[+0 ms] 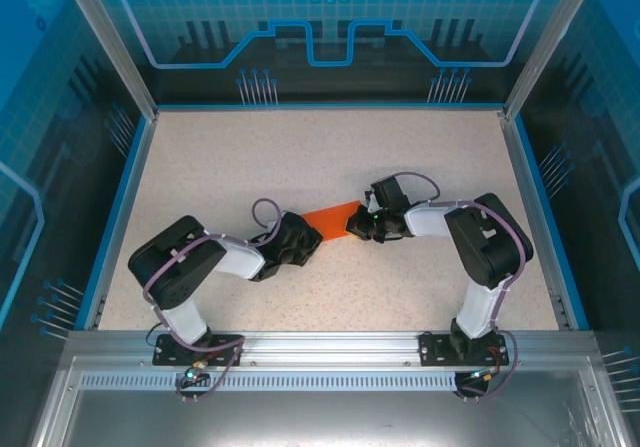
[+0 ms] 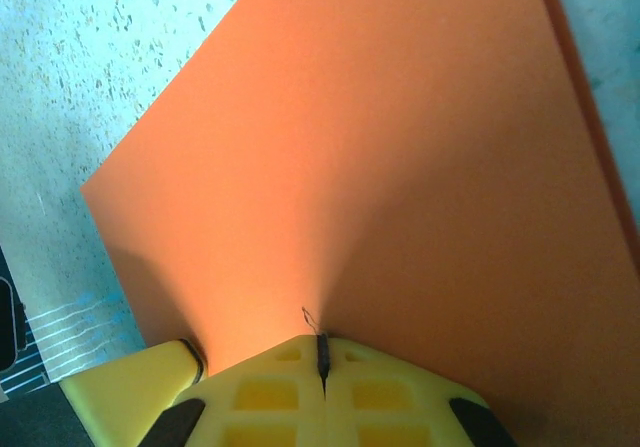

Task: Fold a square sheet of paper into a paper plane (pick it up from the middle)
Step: First fold in half a square sheet of paper at the center of the table.

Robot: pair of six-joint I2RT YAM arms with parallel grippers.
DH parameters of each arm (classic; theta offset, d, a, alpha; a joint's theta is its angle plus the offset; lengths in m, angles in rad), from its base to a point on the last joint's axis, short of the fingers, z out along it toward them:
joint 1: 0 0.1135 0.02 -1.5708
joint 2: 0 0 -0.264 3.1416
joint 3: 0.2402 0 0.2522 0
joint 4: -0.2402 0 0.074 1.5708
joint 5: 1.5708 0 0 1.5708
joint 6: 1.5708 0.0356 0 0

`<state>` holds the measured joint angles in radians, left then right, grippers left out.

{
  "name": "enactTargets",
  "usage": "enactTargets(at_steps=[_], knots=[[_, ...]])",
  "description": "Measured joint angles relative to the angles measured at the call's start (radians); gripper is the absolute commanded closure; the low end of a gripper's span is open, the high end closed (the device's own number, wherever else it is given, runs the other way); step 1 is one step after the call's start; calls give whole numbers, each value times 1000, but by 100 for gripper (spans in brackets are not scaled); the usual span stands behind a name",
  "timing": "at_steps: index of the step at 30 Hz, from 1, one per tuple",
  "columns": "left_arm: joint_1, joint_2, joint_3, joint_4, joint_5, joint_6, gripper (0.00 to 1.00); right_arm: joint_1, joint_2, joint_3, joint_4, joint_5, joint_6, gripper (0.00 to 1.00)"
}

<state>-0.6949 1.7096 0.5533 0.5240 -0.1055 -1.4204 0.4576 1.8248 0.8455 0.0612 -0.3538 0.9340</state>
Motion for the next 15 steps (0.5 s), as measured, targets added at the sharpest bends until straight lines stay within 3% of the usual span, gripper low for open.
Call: enactTargets(at_steps=[6,15], knots=[[2,-74,-39,-90,-32,-47,100,0,2,7,-13,4,6,100],[4,-105,-98,-47,-47,-82,100,0,4,6,-12,4,9,100]])
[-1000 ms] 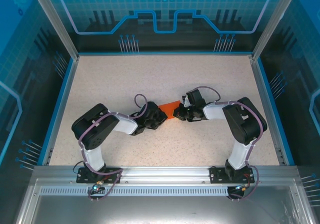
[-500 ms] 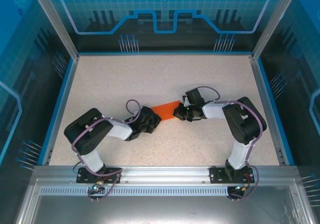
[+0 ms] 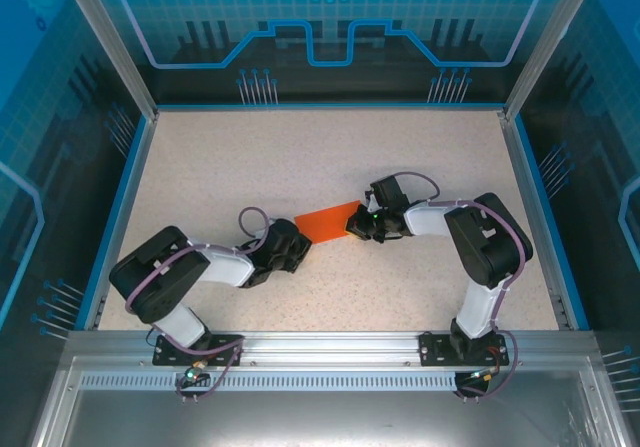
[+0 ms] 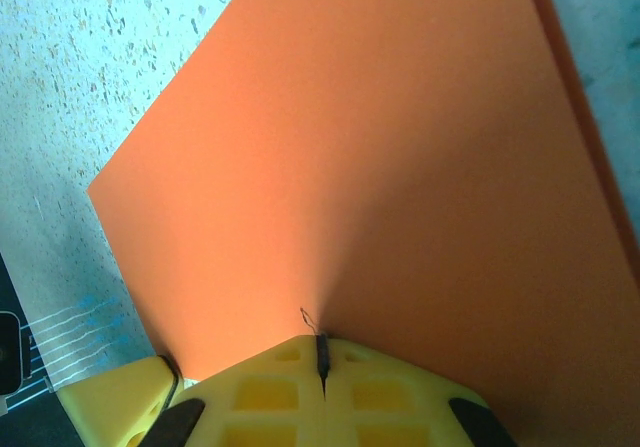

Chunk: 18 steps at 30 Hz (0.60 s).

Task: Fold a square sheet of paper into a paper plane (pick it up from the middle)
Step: First fold in half a square sheet of paper at the center of the table.

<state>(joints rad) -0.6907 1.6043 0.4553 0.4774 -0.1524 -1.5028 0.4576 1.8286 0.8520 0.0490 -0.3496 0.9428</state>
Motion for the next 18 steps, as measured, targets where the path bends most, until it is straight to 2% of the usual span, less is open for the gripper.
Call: enactTargets(at_steps=[9,18], knots=[[22,-63,-29,-59,-3,-4,100,0,0,0,0,0,0,100],[94,-80,25,-186,88,129,100,0,0,13,-20,-2,-19,100]])
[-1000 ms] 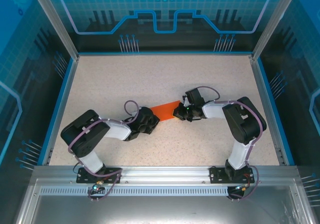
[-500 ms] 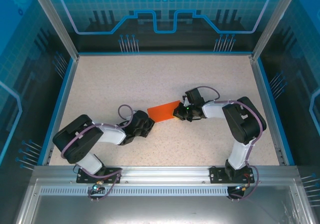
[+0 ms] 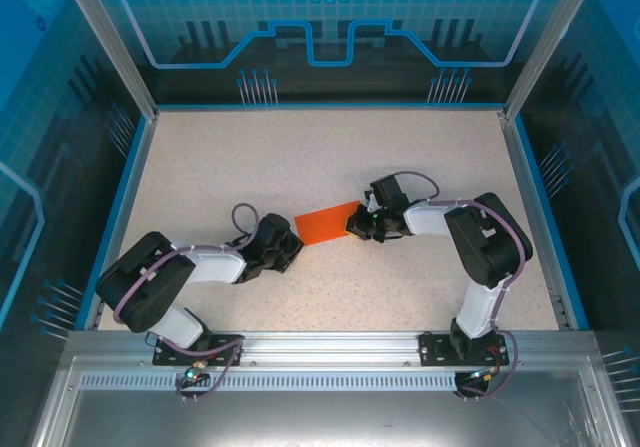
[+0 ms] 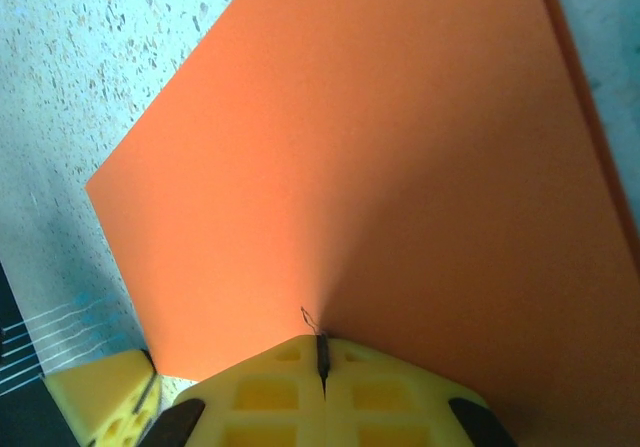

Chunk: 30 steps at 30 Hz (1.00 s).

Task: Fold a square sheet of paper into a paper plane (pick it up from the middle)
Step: First fold in half a square sheet of paper at the center of the table, then rotate the square sheet of paper at the center of the table.

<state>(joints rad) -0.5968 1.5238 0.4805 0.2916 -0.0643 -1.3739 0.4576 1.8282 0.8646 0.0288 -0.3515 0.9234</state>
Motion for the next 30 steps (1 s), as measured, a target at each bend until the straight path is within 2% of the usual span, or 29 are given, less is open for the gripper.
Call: enactTargets(at_steps=[6,9,11,12,13,15,19,21,26,30], knots=[[101,-83,29,-189,-3,119,100,0,1,40,-61,18,-56,100],[123,-117,86,-280,-2,191,100,3,1,75,-114,50,-103,100],[130,-132,135,-331,-2,236,89,14,1,110,-164,72,-141,100],[134,-139,161,-356,-2,261,80,27,1,134,-189,82,-161,96],[140,-145,186,-382,-2,286,74,45,1,163,-212,91,-180,90],[156,-155,224,-429,-2,320,62,91,6,237,-253,107,-214,84],[214,-178,272,-526,-11,378,30,189,60,394,-284,136,-248,83],[243,-188,286,-581,-33,395,19,219,106,450,-290,140,-251,84],[283,-199,323,-700,-109,439,2,242,243,558,-352,170,-255,85],[301,-204,329,-742,-135,462,1,246,315,620,-407,186,-263,85]])
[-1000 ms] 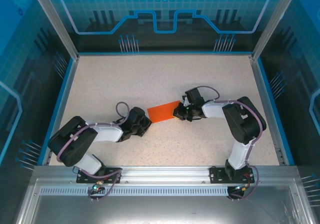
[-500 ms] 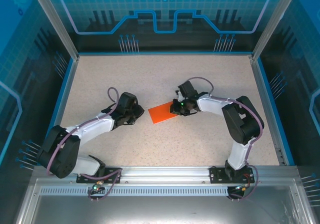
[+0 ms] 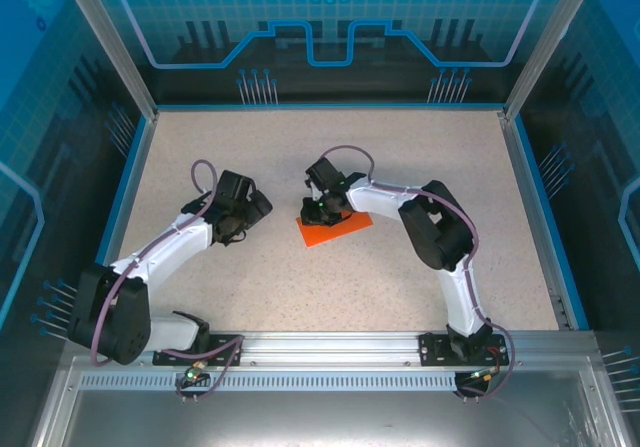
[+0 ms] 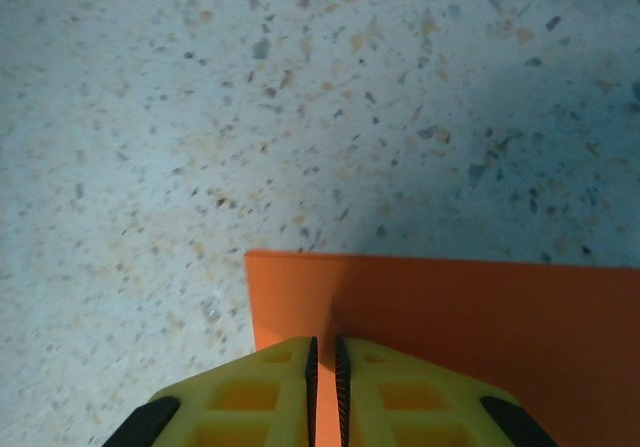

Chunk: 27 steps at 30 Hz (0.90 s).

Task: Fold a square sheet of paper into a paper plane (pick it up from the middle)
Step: Rotate the square sheet of paper at the center of the table.

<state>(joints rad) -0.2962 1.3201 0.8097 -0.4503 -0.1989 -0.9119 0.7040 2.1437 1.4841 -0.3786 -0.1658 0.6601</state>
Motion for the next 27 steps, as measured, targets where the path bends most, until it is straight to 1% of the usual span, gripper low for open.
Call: enactTargets(at_steps=[5,8,13,15,18,19,22,24,27], knots=[[6,3,0,-18,-6,7,1,17,6,29,-31,-11,-33,85],[6,12,1,-17,-2,22,1,39,4,6,-43,-53,-101,85],[6,68,25,-16,44,51,1,61,-94,-141,-63,-101,-274,85],[6,90,40,-16,70,61,1,54,-142,-199,-95,-108,-327,81],[6,108,47,-8,110,79,1,10,-214,-272,-142,-113,-372,72],[6,110,47,-5,123,82,1,-12,-239,-290,-147,-112,-368,68],[6,113,47,15,166,86,1,-100,-327,-329,-132,-91,-323,58],[6,114,47,31,201,93,1,-151,-368,-332,-103,-56,-278,55],[-1,119,47,56,251,100,1,-178,-366,-324,-72,4,-210,55]])
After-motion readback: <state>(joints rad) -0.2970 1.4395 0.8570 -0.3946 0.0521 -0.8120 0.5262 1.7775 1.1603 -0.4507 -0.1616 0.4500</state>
